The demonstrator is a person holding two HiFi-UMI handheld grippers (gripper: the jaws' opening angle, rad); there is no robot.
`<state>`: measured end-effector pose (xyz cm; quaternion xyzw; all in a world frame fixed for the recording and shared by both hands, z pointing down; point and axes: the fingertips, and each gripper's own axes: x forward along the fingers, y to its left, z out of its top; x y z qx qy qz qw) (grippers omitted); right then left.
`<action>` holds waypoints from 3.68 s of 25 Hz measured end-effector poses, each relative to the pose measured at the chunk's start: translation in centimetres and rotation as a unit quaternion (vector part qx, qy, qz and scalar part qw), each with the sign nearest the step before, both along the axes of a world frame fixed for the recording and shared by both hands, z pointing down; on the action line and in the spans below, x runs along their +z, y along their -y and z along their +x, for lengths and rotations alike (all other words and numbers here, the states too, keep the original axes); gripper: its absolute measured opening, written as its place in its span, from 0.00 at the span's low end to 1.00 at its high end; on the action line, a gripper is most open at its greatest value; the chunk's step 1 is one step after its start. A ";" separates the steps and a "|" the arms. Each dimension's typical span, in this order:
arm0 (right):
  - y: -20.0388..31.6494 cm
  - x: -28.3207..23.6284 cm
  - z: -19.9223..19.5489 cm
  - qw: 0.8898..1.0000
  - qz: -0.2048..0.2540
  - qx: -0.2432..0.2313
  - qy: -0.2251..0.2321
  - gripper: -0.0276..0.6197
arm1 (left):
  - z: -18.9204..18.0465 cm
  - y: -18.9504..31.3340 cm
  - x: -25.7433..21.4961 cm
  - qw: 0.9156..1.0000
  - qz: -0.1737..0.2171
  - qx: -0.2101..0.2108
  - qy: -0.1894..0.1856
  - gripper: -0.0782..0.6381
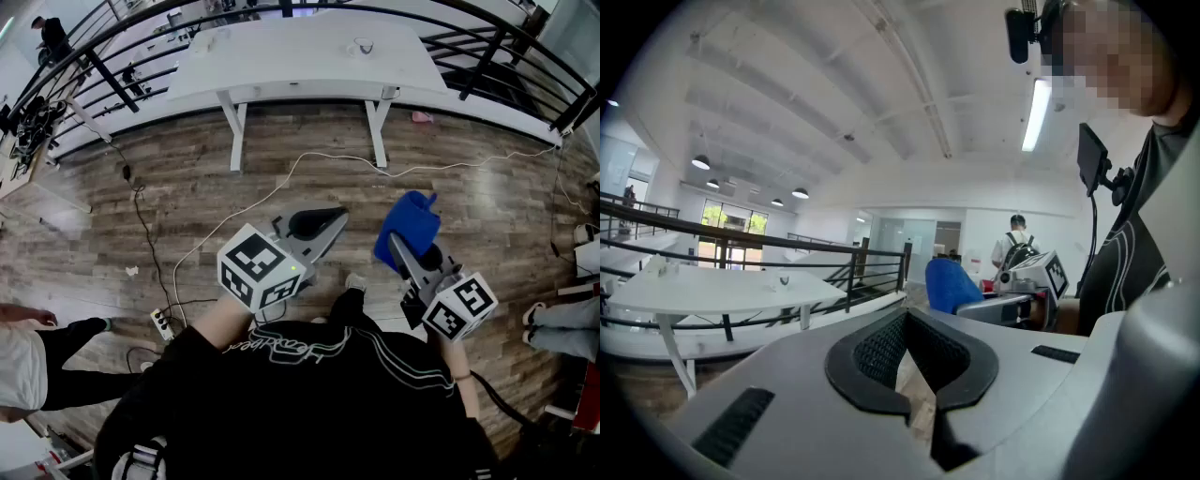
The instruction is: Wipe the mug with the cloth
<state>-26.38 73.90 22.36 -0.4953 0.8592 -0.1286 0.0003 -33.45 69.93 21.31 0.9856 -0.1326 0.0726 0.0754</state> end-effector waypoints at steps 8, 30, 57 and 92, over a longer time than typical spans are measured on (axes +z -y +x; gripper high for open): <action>-0.5 0.8 -1.2 1.000 -0.011 -0.006 -0.006 0.13 | -0.8 -0.2 0.6 1.000 -0.018 0.002 -0.006 0.12; 5.9 1.6 0.4 1.000 -0.008 -0.019 0.008 0.13 | -0.5 6.0 1.1 1.000 -0.015 -0.010 -0.005 0.12; 61.9 11.4 27.6 0.988 -0.088 -0.043 0.119 0.13 | 26.2 60.1 11.7 0.992 -0.081 -0.062 0.074 0.12; 78.2 19.6 30.2 0.880 -0.074 0.293 0.367 0.13 | 32.1 81.1 24.8 0.969 -0.082 0.153 0.178 0.34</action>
